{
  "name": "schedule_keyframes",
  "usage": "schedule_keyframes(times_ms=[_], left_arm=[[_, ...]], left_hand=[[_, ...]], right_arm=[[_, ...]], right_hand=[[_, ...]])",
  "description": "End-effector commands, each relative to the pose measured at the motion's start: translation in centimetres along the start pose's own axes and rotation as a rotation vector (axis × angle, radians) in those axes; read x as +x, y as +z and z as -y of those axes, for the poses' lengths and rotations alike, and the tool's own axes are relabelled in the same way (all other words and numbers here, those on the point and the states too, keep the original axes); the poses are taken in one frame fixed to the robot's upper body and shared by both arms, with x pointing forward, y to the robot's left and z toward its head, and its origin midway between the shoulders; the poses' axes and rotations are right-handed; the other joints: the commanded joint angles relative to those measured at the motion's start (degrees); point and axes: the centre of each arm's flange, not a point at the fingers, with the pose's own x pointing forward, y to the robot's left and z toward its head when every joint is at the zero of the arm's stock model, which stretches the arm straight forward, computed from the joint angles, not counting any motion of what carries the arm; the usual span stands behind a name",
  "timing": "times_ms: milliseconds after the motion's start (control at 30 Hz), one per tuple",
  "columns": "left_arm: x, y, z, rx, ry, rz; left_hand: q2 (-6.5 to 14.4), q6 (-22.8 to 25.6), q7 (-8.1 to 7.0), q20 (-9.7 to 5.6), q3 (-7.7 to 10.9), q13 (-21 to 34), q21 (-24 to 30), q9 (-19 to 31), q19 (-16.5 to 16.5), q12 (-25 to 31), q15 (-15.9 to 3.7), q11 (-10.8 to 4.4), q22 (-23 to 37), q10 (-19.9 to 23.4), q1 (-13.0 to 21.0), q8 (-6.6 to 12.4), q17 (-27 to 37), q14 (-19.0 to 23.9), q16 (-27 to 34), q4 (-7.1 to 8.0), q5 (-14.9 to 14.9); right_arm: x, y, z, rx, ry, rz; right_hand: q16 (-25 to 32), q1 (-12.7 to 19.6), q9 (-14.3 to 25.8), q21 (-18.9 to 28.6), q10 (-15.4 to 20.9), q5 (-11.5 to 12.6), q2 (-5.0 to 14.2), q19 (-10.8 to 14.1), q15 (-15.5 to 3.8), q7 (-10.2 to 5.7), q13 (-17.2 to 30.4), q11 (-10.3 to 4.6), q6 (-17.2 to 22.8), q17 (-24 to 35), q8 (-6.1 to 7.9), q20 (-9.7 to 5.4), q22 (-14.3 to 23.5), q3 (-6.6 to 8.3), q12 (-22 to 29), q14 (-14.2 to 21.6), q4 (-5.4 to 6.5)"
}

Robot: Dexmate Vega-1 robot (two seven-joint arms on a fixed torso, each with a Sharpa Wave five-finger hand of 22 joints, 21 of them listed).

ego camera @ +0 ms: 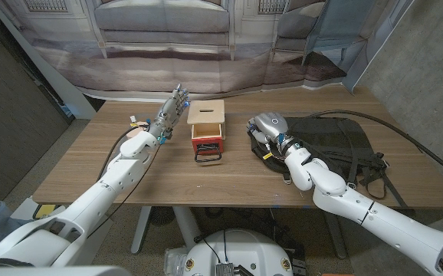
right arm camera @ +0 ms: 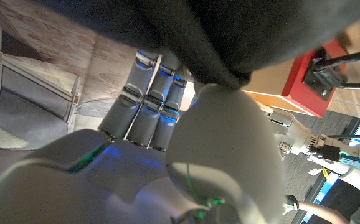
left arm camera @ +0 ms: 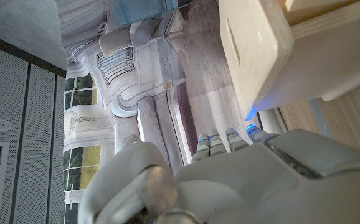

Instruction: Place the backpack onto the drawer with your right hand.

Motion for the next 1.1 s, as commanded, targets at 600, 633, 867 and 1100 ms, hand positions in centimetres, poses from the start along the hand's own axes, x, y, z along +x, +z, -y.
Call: schedule_keyframes(times_ms=[600, 633, 867, 1100], left_arm=[[-0.9, 1.3, -0.6, 0.023, 0.012, 0.025], [-1.0, 1.3, -0.6, 0.022, 0.011, 0.025], [-1.1, 1.8, -0.7, 0.032, 0.011, 0.028], [-1.2, 2.4, -0.9, 0.039, 0.013, 0.036]], left_hand=[[0.8, 0.0, 0.08, 0.10, -0.38, 0.2, 0.1, 0.2, -0.3, 0.2, 0.13, -0.04, 0.3, 0.1, 0.1, -0.14, 0.3, 0.0, 0.0, 0.13, 0.0], [0.8, 0.0, 0.12, 0.12, -0.39, 0.2, 0.1, 0.2, -0.3, 0.2, 0.19, -0.04, 0.3, 0.1, 0.1, -0.14, 0.3, 0.0, 0.0, 0.13, 0.0], [0.9, 0.0, 0.12, 0.11, -0.45, 0.2, 0.1, 0.2, -0.3, 0.2, 0.15, -0.03, 0.3, 0.1, 0.1, -0.14, 0.3, 0.0, 0.0, 0.12, 0.0], [0.9, 0.0, 0.06, 0.11, -0.53, 0.2, 0.1, 0.2, -0.3, 0.2, 0.13, 0.05, 0.3, 0.2, 0.2, -0.14, 0.3, 0.0, 0.0, 0.11, -0.1]], right_arm=[[0.7, 0.4, 2.5, -0.011, -0.055, 0.020], [0.7, 0.4, 2.6, -0.013, -0.057, 0.022], [0.9, 0.3, 3.3, -0.020, -0.076, 0.016], [0.9, 0.0, 4.0, -0.026, -0.091, 0.007]], right_hand=[[0.4, 5.5, 0.6, 1.6, 4.9, 0.3, 4.90, -0.2, -5.66, -0.48, 2.3, -4.59, 0.4, 1.6, 0.45, -2.37, 0.3, 0.23, 0.8, 5.2, 0.26], [0.4, 5.5, 0.6, 1.6, 4.9, 0.3, 4.90, -0.3, -5.66, -0.49, 2.3, -4.65, 0.4, 1.6, 0.47, -2.37, 0.3, 0.23, 0.9, 5.2, 0.26], [0.4, 5.4, 0.9, 1.9, 4.9, 0.2, 4.87, -0.4, -5.66, -0.54, 3.0, -4.67, 0.3, 2.0, 0.54, -2.36, 0.3, 0.27, 0.9, 5.2, 0.30], [0.4, 5.4, 1.2, 2.3, 4.8, 0.2, 4.83, -0.6, -5.67, -0.62, 3.8, -4.65, 0.3, 2.5, 0.66, -2.35, 0.4, 0.32, 1.0, 5.3, 0.30]])
